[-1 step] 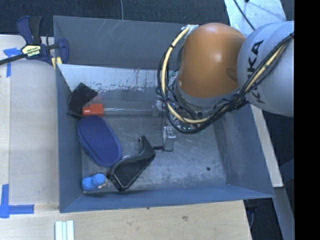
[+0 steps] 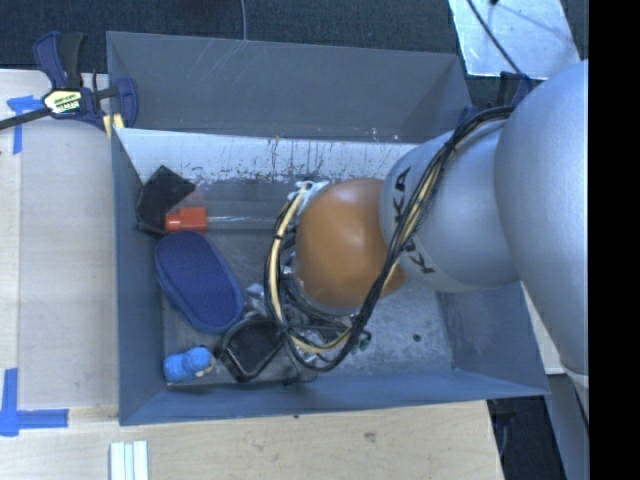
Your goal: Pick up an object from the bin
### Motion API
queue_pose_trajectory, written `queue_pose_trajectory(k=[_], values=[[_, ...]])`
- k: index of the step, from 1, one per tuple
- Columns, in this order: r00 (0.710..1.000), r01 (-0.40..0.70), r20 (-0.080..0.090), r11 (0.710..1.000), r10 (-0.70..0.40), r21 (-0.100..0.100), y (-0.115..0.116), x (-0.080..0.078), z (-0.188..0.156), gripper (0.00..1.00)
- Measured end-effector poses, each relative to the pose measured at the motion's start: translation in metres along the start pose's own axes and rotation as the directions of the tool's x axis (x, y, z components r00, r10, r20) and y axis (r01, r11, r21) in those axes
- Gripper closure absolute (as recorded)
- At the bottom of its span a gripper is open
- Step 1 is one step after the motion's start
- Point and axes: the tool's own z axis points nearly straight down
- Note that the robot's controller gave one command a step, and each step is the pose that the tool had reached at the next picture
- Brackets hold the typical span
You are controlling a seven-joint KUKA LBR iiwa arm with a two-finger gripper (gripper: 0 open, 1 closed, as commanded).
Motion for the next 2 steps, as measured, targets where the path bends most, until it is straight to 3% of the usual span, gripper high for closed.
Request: queue_pose_trajectory(k=[1,2], values=[[1.0,-0.006,0.016,1.0,0.006,0.005,-0.003,-0.004,-0.004,1.0],[1.0,-0.003,0.002,1.0,0.003,0.002,-0.015,-0.007,-0.148,1.0]])
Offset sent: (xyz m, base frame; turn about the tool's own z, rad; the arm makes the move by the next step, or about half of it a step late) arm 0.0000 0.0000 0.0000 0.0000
